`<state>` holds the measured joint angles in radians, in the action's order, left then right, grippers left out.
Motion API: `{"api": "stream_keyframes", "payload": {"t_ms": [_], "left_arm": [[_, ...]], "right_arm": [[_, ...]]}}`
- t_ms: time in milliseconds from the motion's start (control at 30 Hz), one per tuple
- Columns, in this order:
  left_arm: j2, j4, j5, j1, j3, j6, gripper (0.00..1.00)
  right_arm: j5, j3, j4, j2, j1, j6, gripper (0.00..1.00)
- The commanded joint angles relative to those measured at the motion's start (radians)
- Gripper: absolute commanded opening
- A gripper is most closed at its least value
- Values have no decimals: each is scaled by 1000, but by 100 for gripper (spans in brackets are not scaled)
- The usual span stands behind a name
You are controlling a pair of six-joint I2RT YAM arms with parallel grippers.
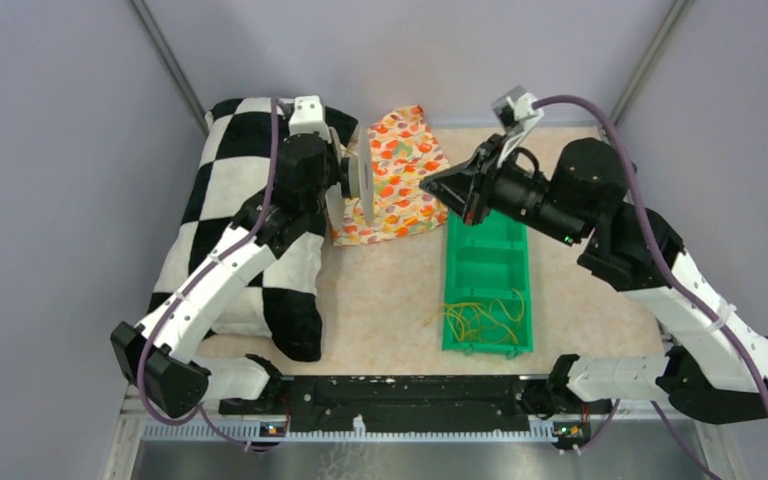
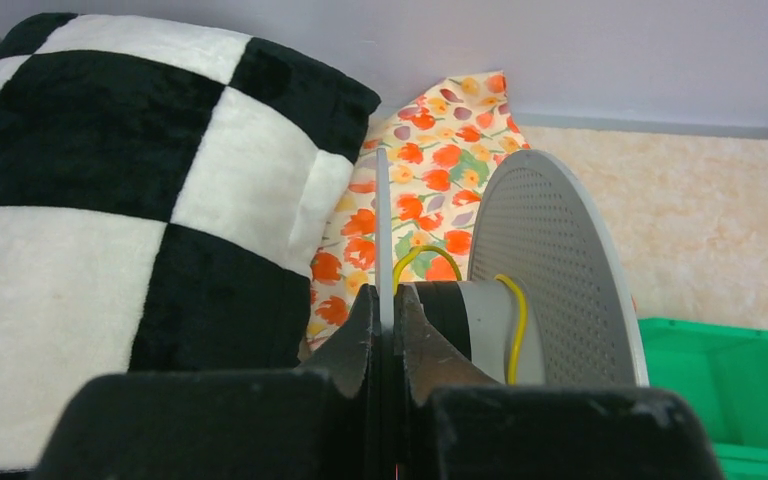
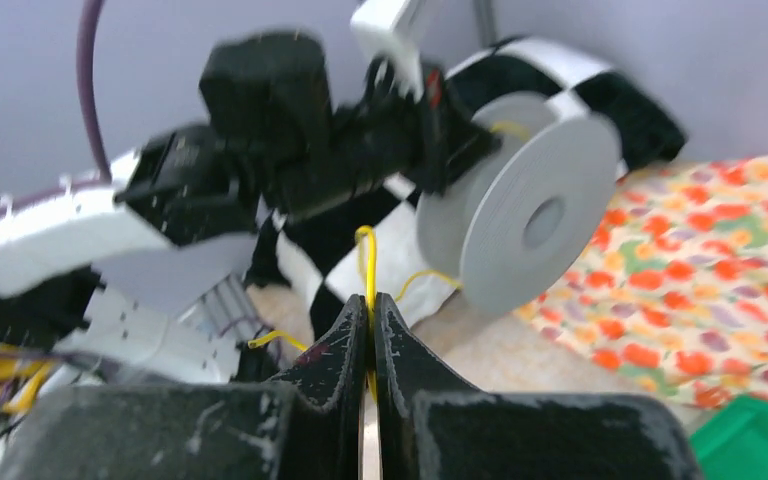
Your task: Wrap the cables
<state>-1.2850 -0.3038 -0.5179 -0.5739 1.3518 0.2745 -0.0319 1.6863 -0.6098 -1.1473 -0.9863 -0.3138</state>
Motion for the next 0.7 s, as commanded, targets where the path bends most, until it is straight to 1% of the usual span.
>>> {"api": "stream_keyframes", "payload": {"t_ms": [0,200,300,367,467,533,600,667], "left_arm": [[18,54,-16,-37,2,-55,0],[6,48,7,-119,-50,-81,0],[13,66,25,-157,-100,-141,0],[32,88,58,-163,-136,-181,0],[79,144,136,-164,-204,-257,0],[111,165,238,-164,-238,-320,0],[133,136,299,-164,-250,-353,0],[159,113,369,-164,-261,-386,0]], "right_arm": [[230,102,150,-29,0,57,0],[281,213,135,-103,37,76,0],[310,237,128,-107,102,76,0],[307,212,154,-93,174,94,0],[261,200,122,-104,333,101,0],[195,182,98,-118,441,95,0],[102,122,101,-126,545,89,0],[42,66,93,-141,614,75,0]]}}
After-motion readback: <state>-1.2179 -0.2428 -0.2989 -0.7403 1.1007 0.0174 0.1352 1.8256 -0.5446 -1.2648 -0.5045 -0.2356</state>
